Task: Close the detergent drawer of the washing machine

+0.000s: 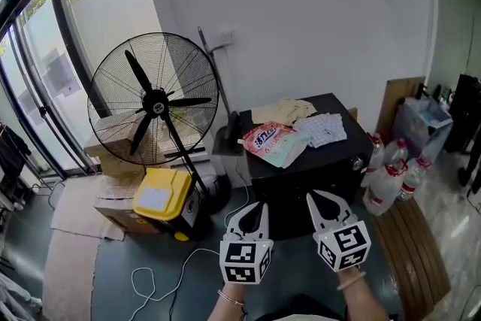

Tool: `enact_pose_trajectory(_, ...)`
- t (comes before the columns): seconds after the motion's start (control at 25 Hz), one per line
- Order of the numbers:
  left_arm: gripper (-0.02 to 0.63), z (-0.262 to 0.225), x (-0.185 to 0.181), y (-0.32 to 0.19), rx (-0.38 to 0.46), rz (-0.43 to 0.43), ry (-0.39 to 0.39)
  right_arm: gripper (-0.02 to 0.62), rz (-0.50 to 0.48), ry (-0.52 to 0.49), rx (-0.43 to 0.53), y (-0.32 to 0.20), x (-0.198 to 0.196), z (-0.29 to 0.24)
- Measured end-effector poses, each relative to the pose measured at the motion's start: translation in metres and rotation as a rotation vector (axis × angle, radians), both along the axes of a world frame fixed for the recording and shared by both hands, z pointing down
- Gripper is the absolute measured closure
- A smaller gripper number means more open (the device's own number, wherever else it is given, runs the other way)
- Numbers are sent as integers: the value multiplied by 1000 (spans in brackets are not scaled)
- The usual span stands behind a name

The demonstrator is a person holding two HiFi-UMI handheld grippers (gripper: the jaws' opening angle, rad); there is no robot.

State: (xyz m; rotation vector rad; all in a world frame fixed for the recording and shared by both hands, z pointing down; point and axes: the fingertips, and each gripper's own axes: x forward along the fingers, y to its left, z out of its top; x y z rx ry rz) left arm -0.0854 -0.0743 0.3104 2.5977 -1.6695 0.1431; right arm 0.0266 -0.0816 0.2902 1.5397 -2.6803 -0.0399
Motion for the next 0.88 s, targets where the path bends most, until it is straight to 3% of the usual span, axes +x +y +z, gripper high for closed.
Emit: enact_pose_trajectory(0.88,591,-13,10,12,49,6,3,571,-11,-36,-27,14,14,3)
